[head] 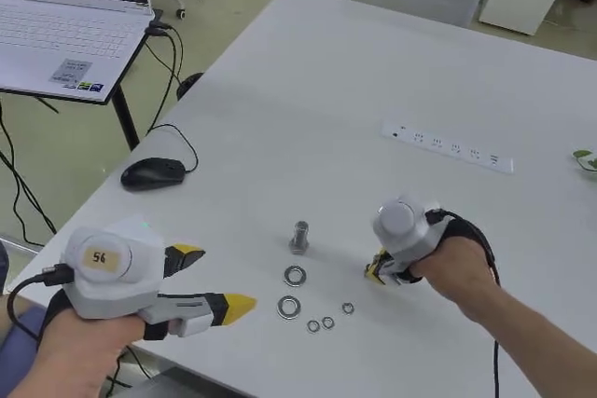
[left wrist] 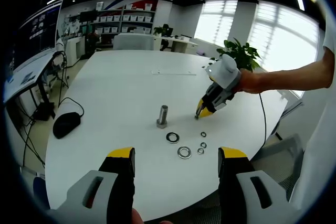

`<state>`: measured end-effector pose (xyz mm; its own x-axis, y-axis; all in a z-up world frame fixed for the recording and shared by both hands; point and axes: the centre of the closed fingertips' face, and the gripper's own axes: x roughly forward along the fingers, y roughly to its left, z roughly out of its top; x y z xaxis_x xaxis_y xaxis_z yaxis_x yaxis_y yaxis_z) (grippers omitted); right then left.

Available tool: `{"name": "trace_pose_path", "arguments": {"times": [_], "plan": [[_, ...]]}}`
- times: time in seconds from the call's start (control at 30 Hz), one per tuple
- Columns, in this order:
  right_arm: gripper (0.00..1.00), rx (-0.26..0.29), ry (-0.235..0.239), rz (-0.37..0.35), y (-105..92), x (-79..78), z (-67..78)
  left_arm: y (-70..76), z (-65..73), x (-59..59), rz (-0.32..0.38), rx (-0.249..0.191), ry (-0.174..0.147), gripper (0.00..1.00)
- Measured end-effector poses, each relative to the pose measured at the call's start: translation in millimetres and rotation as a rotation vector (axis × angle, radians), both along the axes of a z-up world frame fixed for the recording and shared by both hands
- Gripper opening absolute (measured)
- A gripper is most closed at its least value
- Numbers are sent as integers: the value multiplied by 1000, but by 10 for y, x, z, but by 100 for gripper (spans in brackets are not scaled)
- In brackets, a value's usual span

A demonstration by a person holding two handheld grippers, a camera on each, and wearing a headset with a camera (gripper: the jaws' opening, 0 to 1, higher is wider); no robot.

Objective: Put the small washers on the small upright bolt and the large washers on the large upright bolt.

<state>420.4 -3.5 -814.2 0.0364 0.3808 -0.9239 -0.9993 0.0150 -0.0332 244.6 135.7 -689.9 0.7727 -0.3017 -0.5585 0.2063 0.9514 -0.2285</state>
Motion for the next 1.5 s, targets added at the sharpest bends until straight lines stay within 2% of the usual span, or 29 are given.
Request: {"name": "trace_pose_path", "arguments": {"times": [0.13,0.37,0.63,0.73,1.0,1.13,1.33,1.5], "plan": [[14,-1,6,-5,-5,-11,-51,1,-4,-14,0,2,4,64],[16,7,18,-1,-23,-25,-49,0,-11,-9,0,0,4,64],[22,46,19,-43,-106,-4,78,-30,0,-1,-9,2,0,64],[28,81,17,-102,-163,-13,135,-43,-1,-4,-12,2,0,64],[28,116,33,-163,-435,-194,169,-86,-27,-26,-24,-2,5,64],[32,126,40,-182,-588,-285,170,-110,-21,-19,-33,-1,5,64],[36,165,57,-181,-691,-468,177,-140,-10,-4,-43,1,1,64],[39,163,67,-167,-744,-649,141,-164,-14,8,-46,-4,0,64]]}}
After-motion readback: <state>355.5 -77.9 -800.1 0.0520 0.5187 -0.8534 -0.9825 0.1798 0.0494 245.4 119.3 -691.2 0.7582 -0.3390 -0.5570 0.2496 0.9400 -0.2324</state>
